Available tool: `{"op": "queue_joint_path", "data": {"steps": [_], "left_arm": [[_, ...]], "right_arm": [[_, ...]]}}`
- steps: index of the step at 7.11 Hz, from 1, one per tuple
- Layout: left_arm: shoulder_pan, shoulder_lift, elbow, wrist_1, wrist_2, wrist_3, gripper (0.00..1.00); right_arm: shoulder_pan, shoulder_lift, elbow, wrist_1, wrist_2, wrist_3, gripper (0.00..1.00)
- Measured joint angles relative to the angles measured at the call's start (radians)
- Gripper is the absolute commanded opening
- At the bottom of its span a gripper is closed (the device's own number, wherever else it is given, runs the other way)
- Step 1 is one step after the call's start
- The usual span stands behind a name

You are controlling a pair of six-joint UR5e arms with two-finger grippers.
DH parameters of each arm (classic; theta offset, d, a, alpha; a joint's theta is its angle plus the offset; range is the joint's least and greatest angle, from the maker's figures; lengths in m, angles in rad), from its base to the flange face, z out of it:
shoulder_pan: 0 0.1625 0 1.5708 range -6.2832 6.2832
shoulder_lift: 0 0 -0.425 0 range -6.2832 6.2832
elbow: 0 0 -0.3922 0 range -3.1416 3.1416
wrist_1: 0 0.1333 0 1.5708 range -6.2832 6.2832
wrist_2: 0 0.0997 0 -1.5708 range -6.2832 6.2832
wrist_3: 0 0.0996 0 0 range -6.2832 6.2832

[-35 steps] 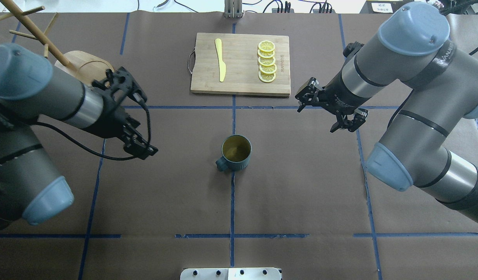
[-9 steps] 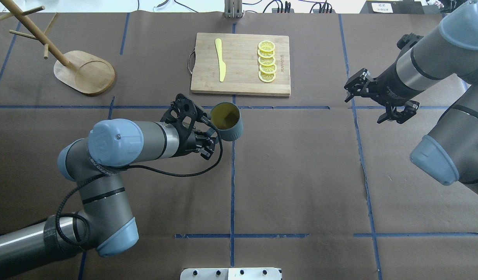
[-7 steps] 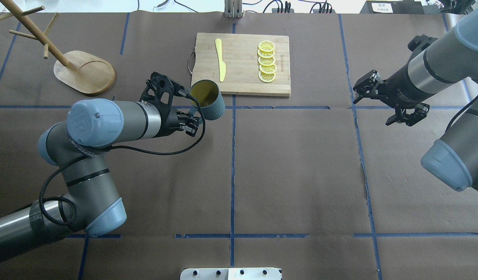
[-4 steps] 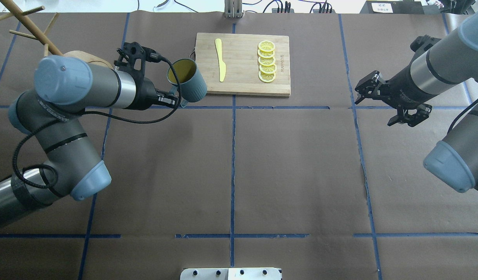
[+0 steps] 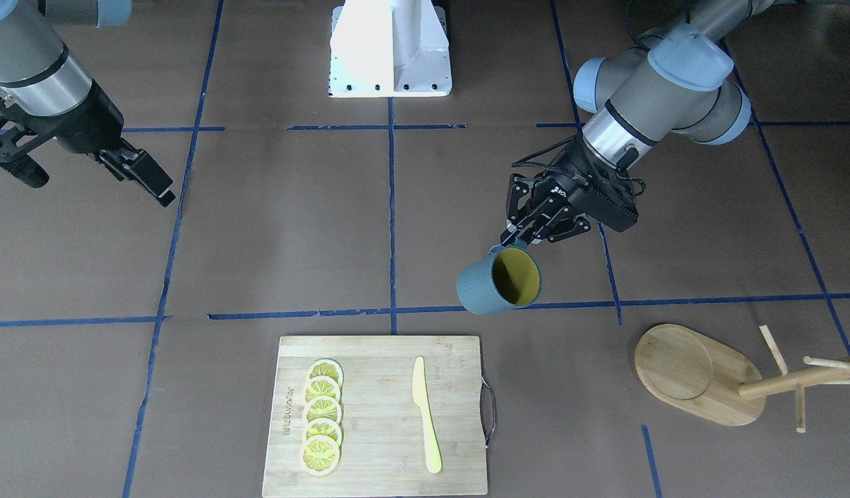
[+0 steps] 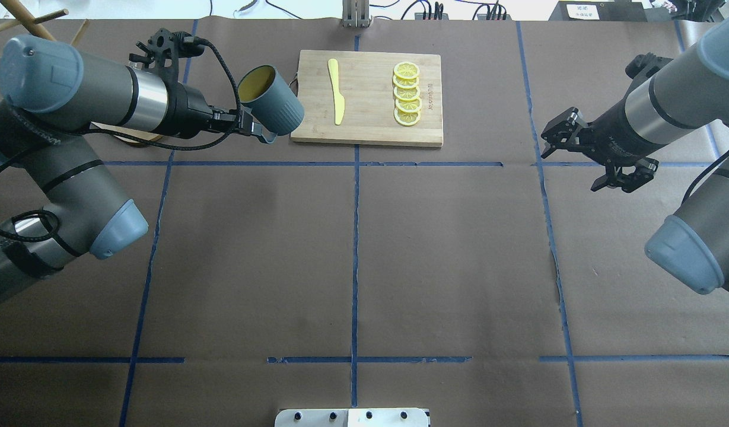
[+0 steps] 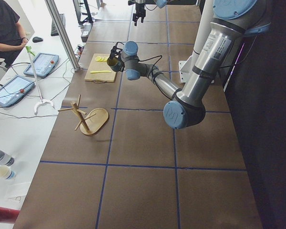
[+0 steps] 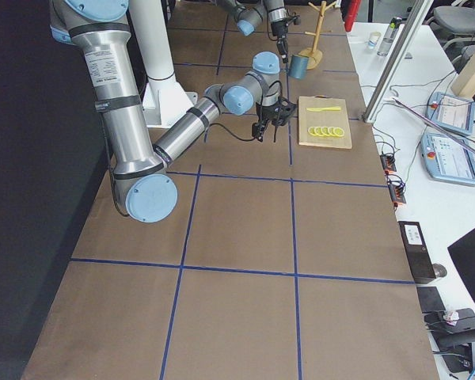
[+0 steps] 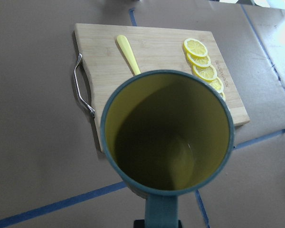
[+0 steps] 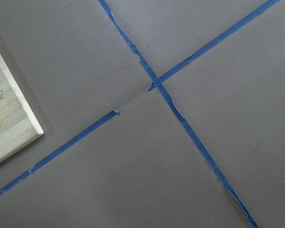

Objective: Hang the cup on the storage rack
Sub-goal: 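Lift the mug with the left gripper and carry it toward the wooden rack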

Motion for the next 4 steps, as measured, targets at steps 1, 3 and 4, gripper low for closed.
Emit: {"op": "queue_joint_path", "data": {"steps": [1, 3, 4], "left_arm": [[-0.017, 0.003, 0.050, -0.124, -0.018, -0.086, 0.00], [-0.056, 0.024, 0.125, -0.336, -0.034, -0.258, 0.00], [-0.075, 0.033, 0.154, -0.431, -0.037, -0.362, 0.00]], "right_arm": [[0.000, 0.000, 0.001, 0.000, -0.004, 0.000, 0.99], [-0.001, 0.000, 0.001, 0.000, -0.011, 0.000, 0.99], [-0.001, 0.002, 0.001, 0.000, -0.012, 0.000, 0.99]]}}
